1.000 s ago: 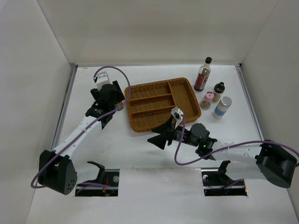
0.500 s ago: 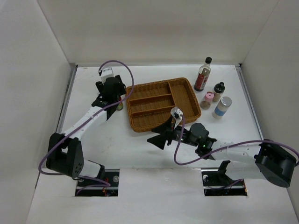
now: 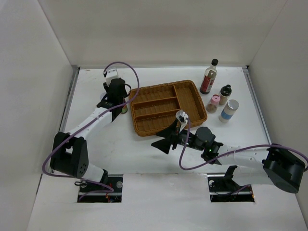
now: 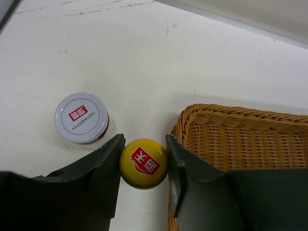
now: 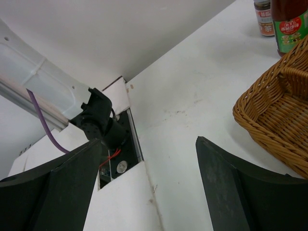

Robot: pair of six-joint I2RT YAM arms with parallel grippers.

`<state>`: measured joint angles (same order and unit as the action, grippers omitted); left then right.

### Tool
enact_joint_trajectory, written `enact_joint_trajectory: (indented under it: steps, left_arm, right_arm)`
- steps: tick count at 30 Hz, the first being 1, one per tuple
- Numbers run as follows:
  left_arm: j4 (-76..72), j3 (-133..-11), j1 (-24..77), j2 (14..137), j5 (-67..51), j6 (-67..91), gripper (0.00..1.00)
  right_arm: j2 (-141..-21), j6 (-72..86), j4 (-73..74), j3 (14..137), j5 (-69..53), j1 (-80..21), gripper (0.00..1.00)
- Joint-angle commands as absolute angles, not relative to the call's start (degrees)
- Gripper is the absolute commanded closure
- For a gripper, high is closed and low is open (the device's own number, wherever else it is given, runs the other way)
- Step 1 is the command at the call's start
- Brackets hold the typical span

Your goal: Organize the condiment bottles

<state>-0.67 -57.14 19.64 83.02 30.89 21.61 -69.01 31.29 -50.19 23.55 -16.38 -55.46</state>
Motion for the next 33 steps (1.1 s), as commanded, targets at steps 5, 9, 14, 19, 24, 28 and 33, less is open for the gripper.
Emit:
enact_joint_trajectory:
  steps: [5,9,14,19,24,28,33]
  left_arm:
    - [-3.78,-59.94,19.99,77.79,33.40,21.09,0.84]
    - [-4.31,-60.90,20.08,75.15,33.75,20.92,0.85]
    - [-4.31,-63.98,20.87,73.30,33.75,19.78,0.85]
    - [-4.39,-67.76,22.80,74.17,33.14,19.34,0.85]
    - [-5.89,-72.06,25.17,78.04,32.78,18.99,0.85]
    - [-6.50,-76.02,26.76,82.34,31.91,18.72,0.85]
    - [-7.47,-78.48,27.81,86.83,31.12,18.55,0.85]
  right_arm:
    - [-68.47,31.11,-52.73,25.75,-15.82,-55.33,0.14]
    - [-68.29,31.29,-52.73,25.58,-14.86,-55.15,0.14]
    - [-68.55,31.29,-52.29,25.58,-13.01,-55.15,0.14]
    - [-68.55,31.29,-52.30,25.58,-12.74,-54.97,0.13]
    - [-68.29,31.29,-52.29,25.40,-12.48,-54.97,0.13]
    - [-68.29,31.29,-52.21,25.31,-12.48,-54.71,0.13]
    - [-67.85,31.29,-52.21,25.14,-12.48,-54.27,0.12]
